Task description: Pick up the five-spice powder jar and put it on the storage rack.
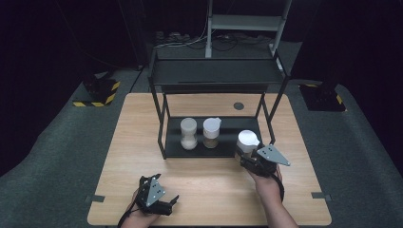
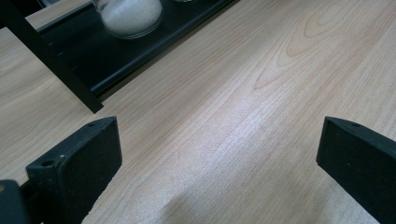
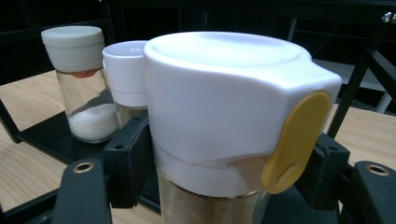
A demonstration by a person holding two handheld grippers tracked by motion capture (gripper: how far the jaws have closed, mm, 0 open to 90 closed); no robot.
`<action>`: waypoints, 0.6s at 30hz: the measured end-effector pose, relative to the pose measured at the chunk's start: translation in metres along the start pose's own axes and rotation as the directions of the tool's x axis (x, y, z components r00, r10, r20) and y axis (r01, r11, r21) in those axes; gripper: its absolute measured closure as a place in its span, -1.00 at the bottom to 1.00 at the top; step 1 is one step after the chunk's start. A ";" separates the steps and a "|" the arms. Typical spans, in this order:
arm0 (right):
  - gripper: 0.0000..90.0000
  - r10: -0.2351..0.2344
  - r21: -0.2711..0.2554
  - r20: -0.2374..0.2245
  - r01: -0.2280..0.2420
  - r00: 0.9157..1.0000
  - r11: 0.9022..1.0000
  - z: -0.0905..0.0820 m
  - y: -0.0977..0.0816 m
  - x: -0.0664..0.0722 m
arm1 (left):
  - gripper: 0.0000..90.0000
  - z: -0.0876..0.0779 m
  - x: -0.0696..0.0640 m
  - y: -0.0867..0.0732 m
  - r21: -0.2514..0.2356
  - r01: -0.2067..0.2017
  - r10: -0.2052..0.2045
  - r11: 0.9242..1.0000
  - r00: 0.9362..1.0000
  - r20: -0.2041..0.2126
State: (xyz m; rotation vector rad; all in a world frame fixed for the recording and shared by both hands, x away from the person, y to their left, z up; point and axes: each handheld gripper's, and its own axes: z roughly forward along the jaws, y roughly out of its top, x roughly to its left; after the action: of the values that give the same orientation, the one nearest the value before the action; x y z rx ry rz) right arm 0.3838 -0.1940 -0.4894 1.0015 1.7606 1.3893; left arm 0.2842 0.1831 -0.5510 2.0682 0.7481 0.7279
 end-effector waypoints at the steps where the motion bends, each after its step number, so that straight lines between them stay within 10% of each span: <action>1: -0.33 -0.001 0.001 0.002 0.001 1.000 1.000 0.001 0.000 0.000 | -0.99 0.000 0.000 0.000 0.000 0.000 0.000 1.000 1.000 0.000; 18: -0.33 -0.002 0.002 0.024 0.002 1.000 1.000 0.026 0.001 -0.003 | -0.98 0.000 0.000 0.000 -0.002 -0.001 0.001 1.000 1.000 0.005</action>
State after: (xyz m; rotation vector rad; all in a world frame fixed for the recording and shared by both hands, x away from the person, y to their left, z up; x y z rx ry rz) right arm 0.4076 -0.1847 -0.4935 1.0130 1.7458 1.3687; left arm 0.2842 0.1833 -0.5510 2.0677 0.7437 0.7238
